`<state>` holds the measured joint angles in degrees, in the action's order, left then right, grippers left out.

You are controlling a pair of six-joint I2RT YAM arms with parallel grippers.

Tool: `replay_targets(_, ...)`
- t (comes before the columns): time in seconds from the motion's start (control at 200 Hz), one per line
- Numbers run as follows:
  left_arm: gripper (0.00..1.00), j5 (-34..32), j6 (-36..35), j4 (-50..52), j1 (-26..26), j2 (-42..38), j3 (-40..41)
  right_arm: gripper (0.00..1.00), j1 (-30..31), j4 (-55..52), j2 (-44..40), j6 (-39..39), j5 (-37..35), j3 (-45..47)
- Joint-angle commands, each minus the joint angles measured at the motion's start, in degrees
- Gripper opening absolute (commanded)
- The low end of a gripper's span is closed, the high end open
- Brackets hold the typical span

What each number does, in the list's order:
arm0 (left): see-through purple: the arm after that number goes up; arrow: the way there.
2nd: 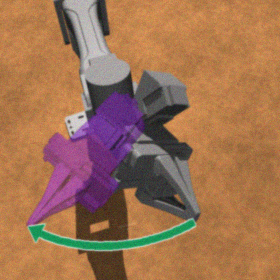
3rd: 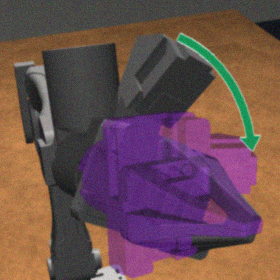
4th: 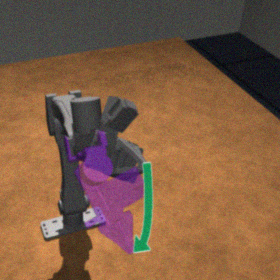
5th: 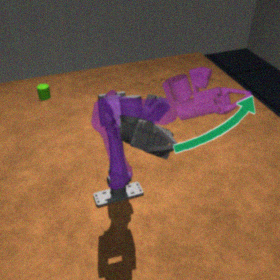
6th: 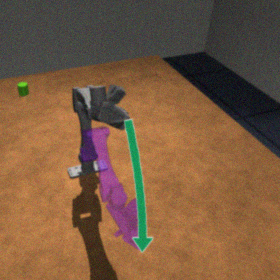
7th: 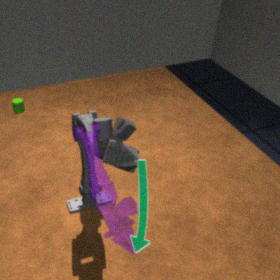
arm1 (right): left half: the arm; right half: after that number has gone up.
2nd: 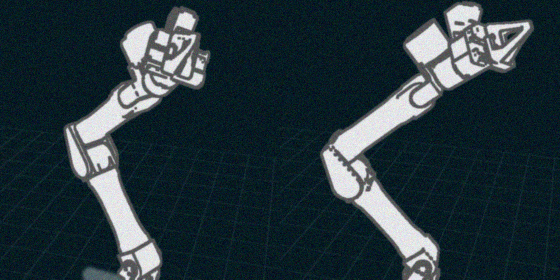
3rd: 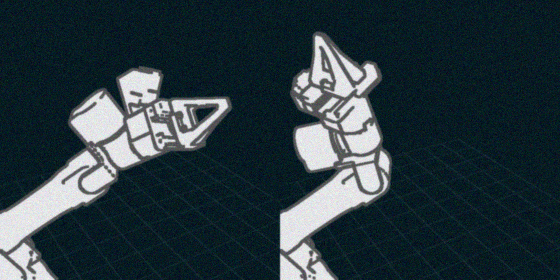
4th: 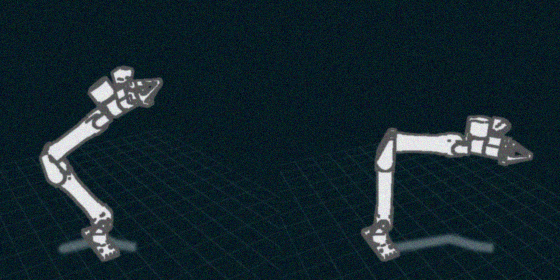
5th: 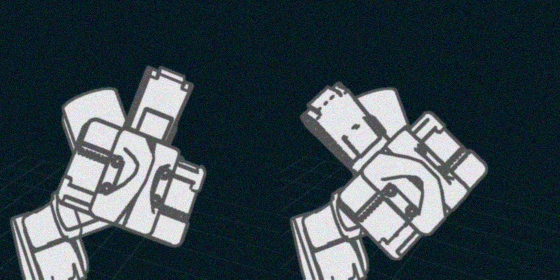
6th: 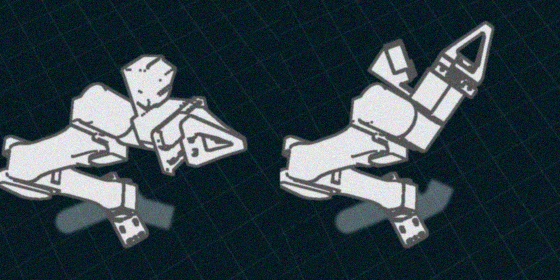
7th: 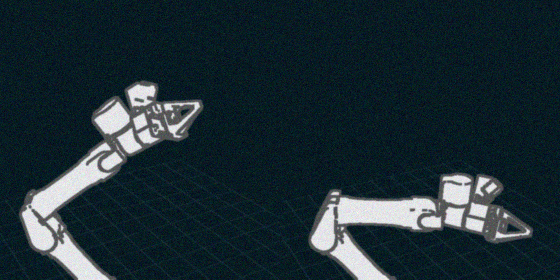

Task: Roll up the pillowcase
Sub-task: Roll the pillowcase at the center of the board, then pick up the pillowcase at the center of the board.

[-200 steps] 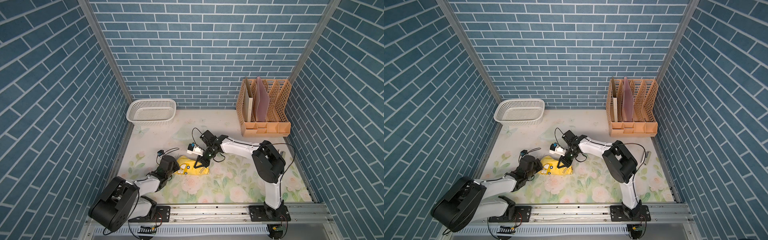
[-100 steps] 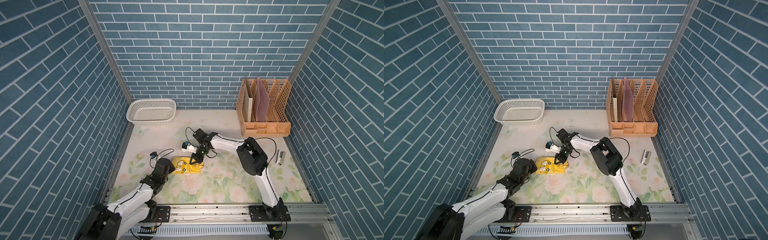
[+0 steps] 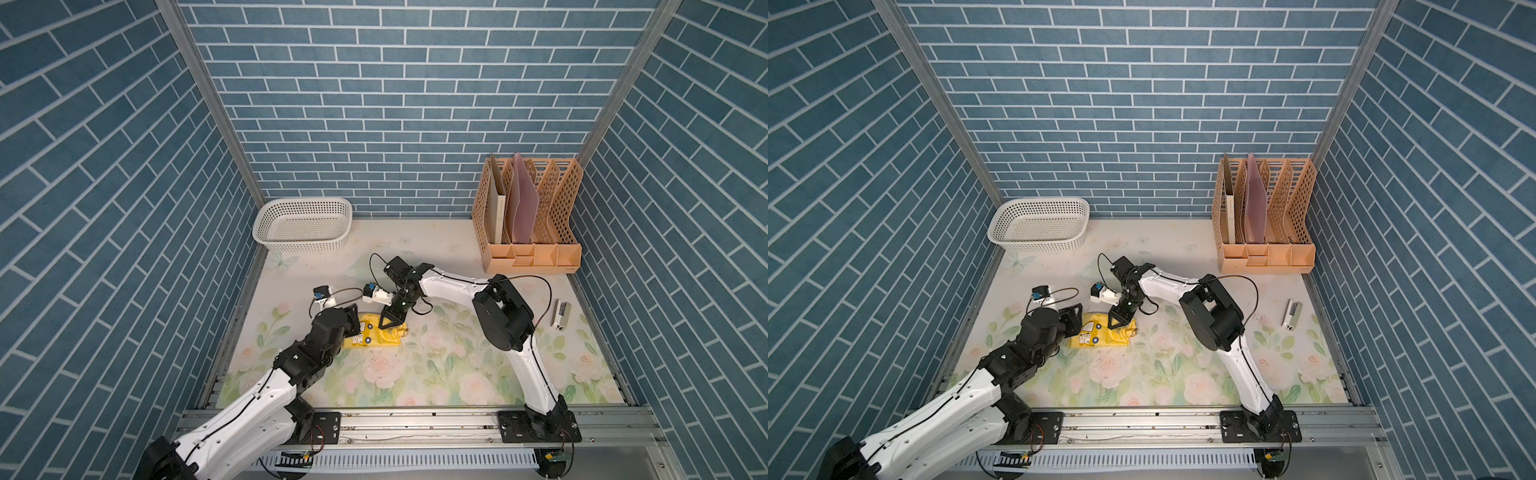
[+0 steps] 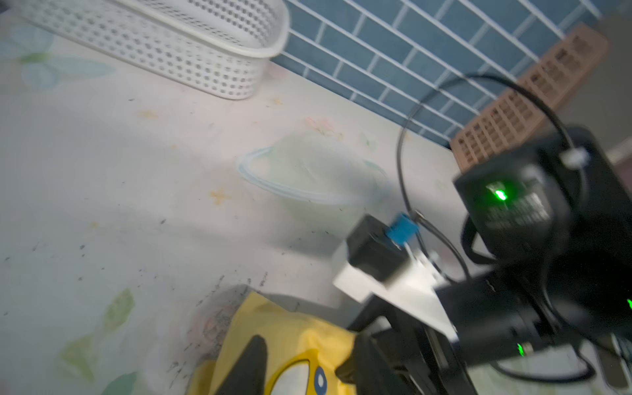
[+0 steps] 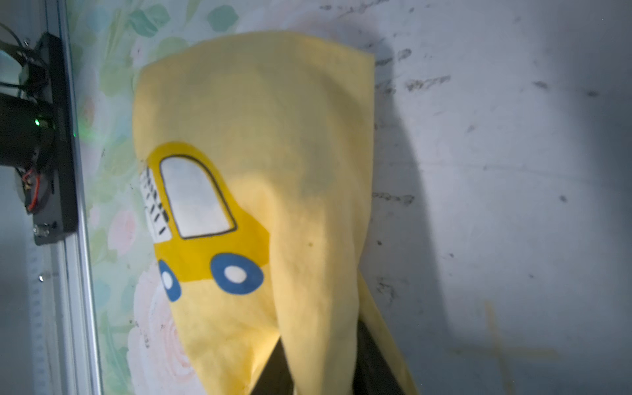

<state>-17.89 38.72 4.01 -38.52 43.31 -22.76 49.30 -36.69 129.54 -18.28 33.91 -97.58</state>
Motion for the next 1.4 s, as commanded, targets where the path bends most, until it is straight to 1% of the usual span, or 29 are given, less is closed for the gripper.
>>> replay_targets(0.0, 0.86, 2.27, -7.59, -1.56, -1.64, -1.80, 1.17, 0.46, -0.68, -0.68, 1.04, -0.30, -0.12, 2.12)
replay_targets(0.015, 0.90, 3.22, -7.91, -2.31, -1.64, -1.61, 1.38, 0.49, -0.77, -0.55, 0.87, -0.40, 0.11, 2.24)
replay_targets(0.055, 0.98, 5.21, -8.52, -3.51, -1.88, -0.70, 1.71, 0.53, -0.92, 0.25, 0.40, -0.36, 0.48, 2.90)
replay_targets(0.06, 0.99, 5.35, -8.50, -3.59, -1.94, -0.56, 1.78, 0.56, -0.94, 0.25, 0.38, -0.31, 0.56, 3.00)
replay_targets(0.07, 0.99, 5.51, -8.49, -3.71, -2.02, -0.26, 1.70, 0.58, -0.95, 0.40, 0.26, -0.27, 0.66, 3.14)
replay_targets(0.135, 1.00, 5.14, -9.00, -3.04, -2.92, 1.84, 1.29, 0.69, -1.20, 1.26, -0.74, -0.13, 1.09, 3.99)
replay_targets(0.195, 1.00, 3.75, -8.45, -0.95, -3.81, 3.50, 0.20, 0.82, -1.51, 2.41, -2.45, 0.15, 1.32, 5.17)
replay_targets(0.23, 0.98, 3.01, -7.03, 0.53, -3.88, 4.14, -0.52, 0.97, -1.78, 3.31, -3.36, 0.55, 1.17, 5.98)
replay_targets(0.24, 0.98, 3.07, -6.50, 0.80, -3.94, 4.21, -0.57, 0.99, -1.89, 3.60, -3.35, 0.82, 1.05, 6.24)
replay_targets(0.31, 0.96, 3.74, -1.77, 1.65, -3.97, 4.05, -0.50, 1.00, -2.52, 6.01, -7.23, 2.60, -1.50, 7.81)
replay_targets(0.435, 0.95, 4.09, 10.75, 5.81, -3.93, 1.24, -0.30, 1.00, -3.86, 11.54, -13.00, 6.23, -8.55, 11.82)
replay_targets(0.495, 0.95, 6.71, 15.36, 4.74, -3.97, -1.31, 1.36, 1.00, -4.76, 14.47, -15.69, 7.40, -9.76, 14.06)
replay_targets(0.53, 0.95, 7.78, 18.29, 4.50, -3.97, -2.68, 2.45, 1.00, -5.16, 16.33, -17.02, 8.23, -11.69, 15.26)
replay_targets(0.565, 0.93, 8.74, 18.99, 3.85, -3.98, -3.57, 3.17, 1.00, -5.35, 17.77, -18.33, 8.41, -13.94, 16.34)
replay_targets(0.6, 0.92, 9.46, 17.21, 3.41, -4.75, -3.55, 2.91, 1.00, -5.35, 19.04, -19.49, 7.93, -15.89, 17.57)
replay_targets(0.625, 0.92, 8.12, 15.94, 5.50, -6.04, -2.90, 1.43, 1.00, -5.40, 20.24, -20.54, 7.89, -17.09, 18.61)
replay_targets(0.665, 0.92, 3.66, 13.55, 11.12, -8.47, -0.75, -2.25, 1.00, -5.51, 22.14, -22.15, 8.07, -19.47, 20.53)
replay_targets(0.705, 0.91, -0.45, 9.64, 15.75, -11.11, 2.03, -6.01, 1.00, -5.68, 23.74, -23.86, 8.32, -21.87, 22.22)
replay_targets(0.77, 0.90, -8.98, 5.27, 22.12, -16.52, 7.48, -13.91, 1.00, -6.02, 27.62, -26.88, 9.32, -27.96, 25.87)
replay_targets(0.805, 0.91, -11.91, 2.26, 22.70, -19.51, 10.25, -16.85, 1.00, -6.41, 29.75, -28.55, 10.09, -31.43, 27.98)
replay_targets(0.84, 0.94, -13.83, -1.16, 22.13, -22.10, 13.07, -18.83, 1.00, -7.03, 31.66, -30.15, 11.15, -34.72, 29.95)
replay_targets(0.88, 0.98, -15.72, -4.38, 22.45, -23.71, 16.56, -21.09, 1.00, -7.80, 33.77, -32.31, 12.92, -38.75, 32.22)
replay_targets(0.915, 1.00, -16.32, -7.30, 23.36, -24.42, 20.06, -23.48, 1.00, -8.87, 35.41, -34.45, 14.57, -41.62, 34.36)
replay_targets(1.01, 1.00, -20.83, -15.37, 25.09, -28.06, 27.70, -26.78, 1.00, -13.70, 38.80, -41.22, 19.07, -44.17, 40.32)
replay_targets(1.06, 1.00, -21.33, -19.57, 24.21, -28.87, 30.18, -26.67, 1.00, -16.66, 40.88, -45.10, 20.51, -43.21, 43.78)
replay_targets(1.105, 1.00, -21.04, -22.91, 22.77, -29.15, 31.24, -25.56, 1.00, -19.28, 42.41, -48.06, 21.20, -40.90, 46.52)
replay_targets(1.215, 1.00, -17.30, -28.85, 19.05, -29.08, 31.00, -23.39, 1.00, -22.93, 44.21, -53.28, 22.11, -38.07, 50.75)
replay_targets(1.285, 1.00, -13.41, -30.63, 19.05, -28.50, 31.32, -24.00, 1.00, -23.44, 44.50, -54.83, 22.29, -37.68, 51.96)
replay_targets(1.39, 1.00, -4.93, -32.03, 17.83, -26.90, 32.43, -23.50, 1.00, -23.67, 45.36, -55.44, 22.25, -36.75, 53.14)
